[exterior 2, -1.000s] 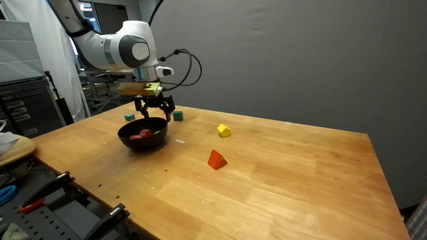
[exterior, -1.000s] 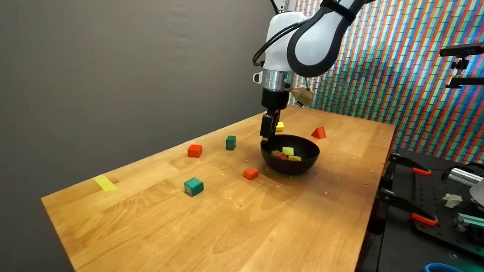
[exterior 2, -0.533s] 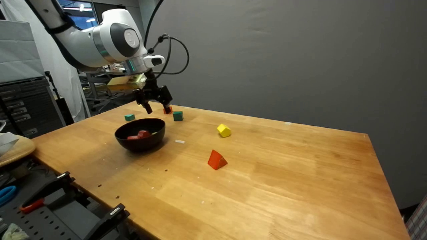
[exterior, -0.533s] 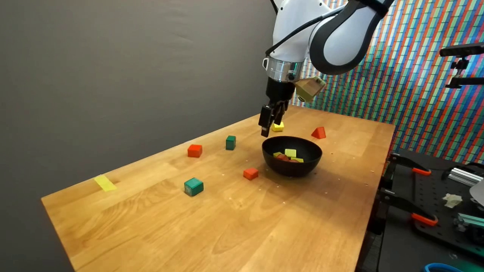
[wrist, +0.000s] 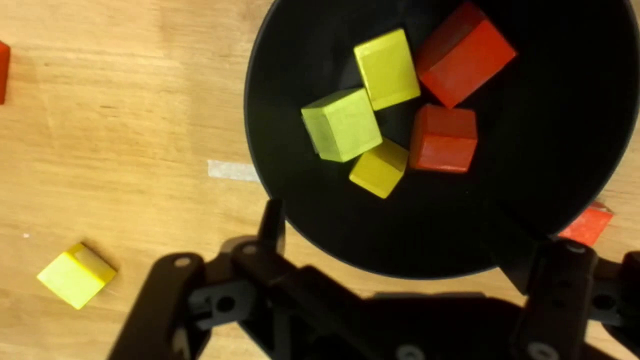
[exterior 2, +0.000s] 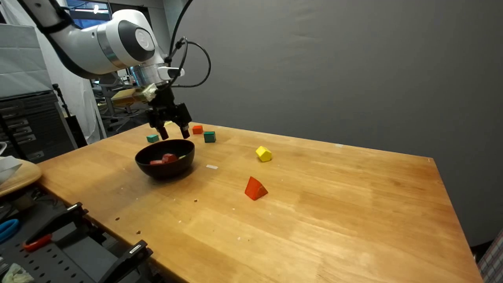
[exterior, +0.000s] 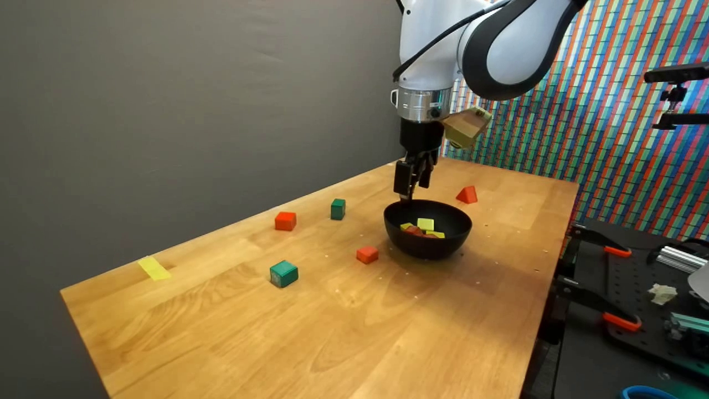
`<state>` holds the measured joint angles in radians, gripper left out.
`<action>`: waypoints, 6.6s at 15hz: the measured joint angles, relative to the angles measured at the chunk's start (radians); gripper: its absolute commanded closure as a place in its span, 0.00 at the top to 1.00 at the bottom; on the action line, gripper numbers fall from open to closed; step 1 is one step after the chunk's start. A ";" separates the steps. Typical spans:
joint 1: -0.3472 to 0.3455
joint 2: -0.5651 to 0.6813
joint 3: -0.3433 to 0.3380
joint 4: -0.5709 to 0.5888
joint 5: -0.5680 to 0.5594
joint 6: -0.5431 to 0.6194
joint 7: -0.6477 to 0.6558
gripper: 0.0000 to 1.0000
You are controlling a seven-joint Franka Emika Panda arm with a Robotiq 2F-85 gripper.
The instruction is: Remove all the contents from the black bowl.
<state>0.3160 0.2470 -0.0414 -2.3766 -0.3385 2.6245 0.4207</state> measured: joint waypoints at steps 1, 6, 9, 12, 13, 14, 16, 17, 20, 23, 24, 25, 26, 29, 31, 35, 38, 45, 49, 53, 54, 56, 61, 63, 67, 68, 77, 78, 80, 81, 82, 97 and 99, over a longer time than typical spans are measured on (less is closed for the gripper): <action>-0.002 0.001 0.004 0.000 0.000 -0.002 0.000 1.00; -0.051 0.014 0.065 -0.016 0.067 0.001 -0.113 1.00; -0.091 0.048 0.087 -0.011 0.132 0.017 -0.194 1.00; -0.132 0.111 0.096 0.014 0.188 0.047 -0.263 1.00; -0.146 0.133 0.103 0.027 0.210 0.054 -0.291 1.00; -0.160 0.152 0.114 0.042 0.232 0.057 -0.320 1.00; -0.177 0.176 0.133 0.071 0.256 0.058 -0.360 1.00; -0.178 0.183 0.137 0.082 0.258 0.058 -0.366 1.00; -0.171 0.188 0.140 0.100 0.257 0.058 -0.368 1.00; -0.157 0.187 0.137 0.110 0.244 0.057 -0.366 1.00; -0.152 0.186 0.136 0.111 0.242 0.054 -0.366 1.00; -0.147 0.184 0.136 0.113 0.242 0.051 -0.366 1.00; -0.143 0.182 0.136 0.114 0.242 0.042 -0.366 1.00; -0.132 0.182 0.136 0.124 0.242 -0.001 -0.364 1.00; -0.126 0.182 0.136 0.129 0.242 -0.029 -0.363 1.00; -0.124 0.184 0.136 0.132 0.242 -0.065 -0.355 0.66; -0.122 0.191 0.139 0.131 0.243 -0.073 -0.352 0.55; -0.127 0.245 0.142 0.156 0.254 -0.071 -0.356 0.41; -0.125 0.241 0.139 0.157 0.253 -0.049 -0.333 0.25; -0.091 0.205 0.107 0.122 0.225 0.047 -0.242 0.25; -0.076 0.188 0.091 0.105 0.210 0.078 -0.211 0.25; -0.037 0.148 0.053 0.066 0.162 0.143 -0.142 0.25; 0.111 0.040 -0.084 0.024 -0.095 0.193 0.054 0.25; 0.132 0.016 -0.090 0.036 -0.141 0.192 0.056 0.25; 0.109 0.017 -0.023 0.097 -0.126 0.188 -0.049 0.25; 0.085 0.027 0.017 0.117 -0.086 0.182 -0.113 0.25; -0.106 0.388 0.267 0.510 0.218 -0.194 -0.584 0.66; -0.106 0.421 0.264 0.554 0.218 -0.237 -0.595 0.67; -0.102 0.466 0.263 0.620 0.217 -0.290 -0.602 0.80; -0.098 0.480 0.262 0.644 0.214 -0.301 -0.602 0.88; -0.092 0.487 0.260 0.661 0.211 -0.306 -0.602 0.95; -0.006 0.100 0.061 0.215 0.119 -0.106 -0.055 1.00; -0.006 0.034 0.029 0.128 0.076 -0.091 0.022 1.00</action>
<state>0.3097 0.2812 -0.0122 -2.2484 -0.2628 2.5331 0.4422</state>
